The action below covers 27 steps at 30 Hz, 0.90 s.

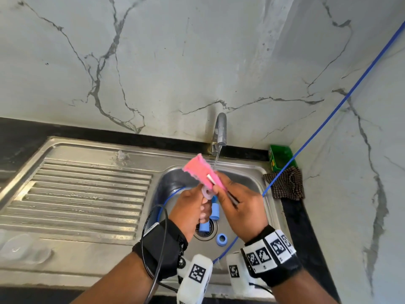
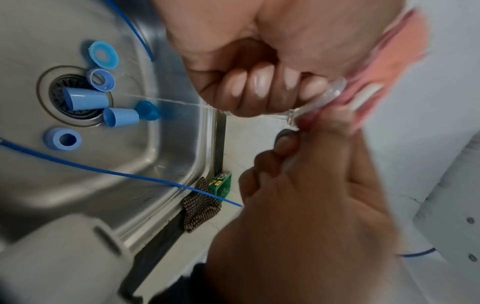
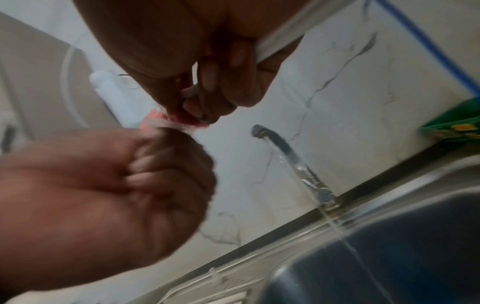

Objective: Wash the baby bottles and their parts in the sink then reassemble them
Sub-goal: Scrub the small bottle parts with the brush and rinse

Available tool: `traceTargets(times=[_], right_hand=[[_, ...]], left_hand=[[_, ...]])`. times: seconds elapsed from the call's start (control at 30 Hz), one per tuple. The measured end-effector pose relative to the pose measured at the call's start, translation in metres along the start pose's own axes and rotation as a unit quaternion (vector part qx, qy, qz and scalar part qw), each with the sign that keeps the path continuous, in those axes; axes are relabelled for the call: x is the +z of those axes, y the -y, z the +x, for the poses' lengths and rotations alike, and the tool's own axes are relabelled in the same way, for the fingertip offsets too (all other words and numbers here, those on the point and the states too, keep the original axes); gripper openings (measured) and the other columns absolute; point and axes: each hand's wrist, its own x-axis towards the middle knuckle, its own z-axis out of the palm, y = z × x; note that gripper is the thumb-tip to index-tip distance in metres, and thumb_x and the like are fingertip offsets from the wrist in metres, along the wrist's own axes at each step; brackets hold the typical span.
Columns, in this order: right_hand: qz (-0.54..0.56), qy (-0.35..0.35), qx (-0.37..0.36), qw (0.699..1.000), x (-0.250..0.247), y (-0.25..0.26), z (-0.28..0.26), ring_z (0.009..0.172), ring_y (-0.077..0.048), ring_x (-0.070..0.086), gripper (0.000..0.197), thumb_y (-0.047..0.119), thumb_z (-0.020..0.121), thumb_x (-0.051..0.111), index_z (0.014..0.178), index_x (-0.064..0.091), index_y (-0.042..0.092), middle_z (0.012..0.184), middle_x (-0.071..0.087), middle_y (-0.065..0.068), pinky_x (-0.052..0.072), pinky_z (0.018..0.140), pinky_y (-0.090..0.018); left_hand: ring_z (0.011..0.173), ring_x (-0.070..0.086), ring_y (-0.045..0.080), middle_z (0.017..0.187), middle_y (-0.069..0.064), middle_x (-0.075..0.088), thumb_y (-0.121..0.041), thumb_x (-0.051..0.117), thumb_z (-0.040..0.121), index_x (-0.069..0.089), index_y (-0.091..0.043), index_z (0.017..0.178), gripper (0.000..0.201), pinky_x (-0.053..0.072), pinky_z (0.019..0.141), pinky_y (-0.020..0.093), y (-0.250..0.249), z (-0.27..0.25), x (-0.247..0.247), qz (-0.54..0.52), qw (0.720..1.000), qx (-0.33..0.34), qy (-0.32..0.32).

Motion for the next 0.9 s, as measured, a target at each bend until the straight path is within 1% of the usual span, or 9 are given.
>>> traceTargets(times=[0.17,0.27,0.4,0.53,0.6,0.67,0.77,0.83,0.9], right_hand=[[-0.010,0.061,-0.052,0.997,0.009,0.005,-0.004,0.068,-0.006,0.057,0.039,0.029,0.100,0.059,0.137,0.062,0.018,0.083,0.067,0.004,0.048,0.066,-0.017],[-0.022,0.026,-0.004,0.999,0.011,-0.003,0.005,0.065,0.000,0.051,0.038,0.029,0.100,0.056,0.136,0.063,0.017,0.078,0.067,0.003,0.043,0.063,-0.011],[-0.011,0.050,-0.041,0.998,0.020,0.008,0.000,0.070,-0.008,0.060,0.039,0.029,0.100,0.056,0.135,0.063,0.012,0.083,0.068,0.000,0.047,0.067,-0.016],[-0.012,0.025,0.000,1.000,0.019,-0.002,0.008,0.069,-0.008,0.057,0.039,0.028,0.100,0.053,0.135,0.063,0.013,0.079,0.068,0.000,0.045,0.063,-0.016],[-0.003,0.044,-0.032,0.999,0.021,0.007,0.002,0.070,-0.009,0.058,0.038,0.024,0.099,0.055,0.133,0.064,0.009,0.082,0.068,-0.001,0.044,0.065,-0.014],[-0.013,0.056,-0.064,0.996,0.021,0.009,-0.004,0.068,-0.013,0.060,0.036,0.021,0.098,0.055,0.131,0.065,0.008,0.083,0.068,-0.002,0.050,0.062,-0.022],[-0.027,0.009,0.010,1.000,0.019,-0.005,0.004,0.062,-0.012,0.057,0.039,0.025,0.099,0.050,0.131,0.064,0.008,0.076,0.068,-0.003,0.048,0.055,-0.022],[-0.015,0.007,0.021,1.000,0.020,-0.002,0.004,0.064,-0.012,0.057,0.039,0.026,0.100,0.051,0.133,0.063,0.009,0.078,0.069,-0.003,0.046,0.057,-0.019],[-0.006,0.035,-0.018,0.999,0.020,0.003,-0.001,0.070,-0.011,0.060,0.038,0.023,0.099,0.054,0.133,0.063,0.009,0.085,0.071,-0.002,0.048,0.063,-0.019]], left_hand=[[0.044,0.025,0.011,0.055,0.000,0.029,-0.004,0.037,0.099,0.044,-0.013,0.073,0.028,0.024,0.042,0.020,-0.001,-0.001,-0.006,0.002,1.000,0.008,-0.013],[0.044,0.026,0.011,0.052,-0.003,0.029,-0.013,0.041,0.101,0.040,-0.021,0.062,0.040,0.025,0.043,0.022,-0.002,-0.003,-0.007,-0.002,1.000,-0.002,-0.009],[0.043,0.024,0.011,0.053,-0.003,0.027,-0.008,0.037,0.097,0.039,-0.021,0.060,0.039,0.023,0.042,0.021,-0.003,-0.004,-0.011,-0.025,0.999,-0.002,-0.026],[0.043,0.026,0.011,0.052,-0.003,0.028,-0.018,0.044,0.101,0.040,-0.022,0.060,0.041,0.026,0.042,0.021,-0.003,-0.004,-0.011,-0.020,1.000,-0.001,-0.008],[0.044,0.026,0.010,0.054,-0.003,0.029,-0.016,0.046,0.099,0.041,-0.021,0.063,0.036,0.024,0.043,0.021,-0.002,-0.003,-0.012,-0.020,1.000,0.014,-0.010],[0.045,0.026,0.009,0.055,-0.003,0.030,-0.010,0.041,0.100,0.042,-0.019,0.067,0.034,0.024,0.043,0.020,0.000,0.000,-0.014,-0.014,1.000,0.013,-0.011],[0.045,0.025,0.011,0.053,-0.004,0.028,-0.018,0.041,0.103,0.039,-0.021,0.065,0.038,0.024,0.044,0.022,0.002,0.003,-0.011,-0.009,1.000,-0.003,0.009],[0.045,0.025,0.012,0.052,-0.004,0.028,-0.018,0.042,0.102,0.037,-0.020,0.064,0.038,0.022,0.046,0.024,0.002,0.005,-0.009,-0.013,1.000,-0.005,0.007],[0.045,0.025,0.011,0.051,-0.005,0.029,-0.013,0.040,0.100,0.038,-0.019,0.065,0.036,0.021,0.046,0.025,0.004,0.007,-0.011,-0.019,1.000,-0.007,0.004]])
